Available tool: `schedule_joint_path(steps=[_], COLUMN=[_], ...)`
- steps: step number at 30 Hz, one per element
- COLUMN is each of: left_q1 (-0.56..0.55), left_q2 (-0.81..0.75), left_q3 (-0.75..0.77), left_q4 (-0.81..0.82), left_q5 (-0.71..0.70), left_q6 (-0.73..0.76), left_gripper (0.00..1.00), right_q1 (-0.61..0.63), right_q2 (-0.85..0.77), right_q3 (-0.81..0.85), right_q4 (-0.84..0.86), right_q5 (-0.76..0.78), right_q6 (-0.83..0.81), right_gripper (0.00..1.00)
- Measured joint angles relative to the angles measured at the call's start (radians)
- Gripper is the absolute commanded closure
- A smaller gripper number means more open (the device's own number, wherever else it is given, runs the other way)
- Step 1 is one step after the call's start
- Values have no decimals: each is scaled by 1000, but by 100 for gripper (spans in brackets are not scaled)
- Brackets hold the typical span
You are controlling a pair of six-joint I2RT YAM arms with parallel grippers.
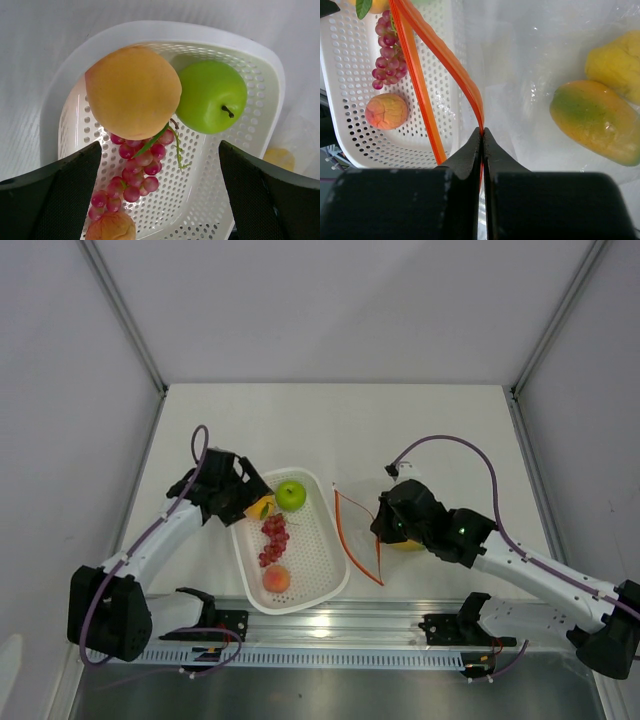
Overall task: Place the food in the zip-top bag and seal the zipper
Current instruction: Pick up the fake fruit from the bin.
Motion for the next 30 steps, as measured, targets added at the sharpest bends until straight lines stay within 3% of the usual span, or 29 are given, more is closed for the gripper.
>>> schedule_joint_path(steps=[19, 30], left_q1=[1, 1], left_q2=[142, 266], left_q3=[91, 105], left_q4=[-72, -67], left_q5=[-127, -130], left_q6=[-133, -230], left_gripper=[1, 1], right_q1=[-19, -24], right_q2=[-6, -16], right_q3=[-27, -40], right_q4=[20, 22], right_q5=[-19, -21], right_q6=[0, 0], right_gripper=[100, 100])
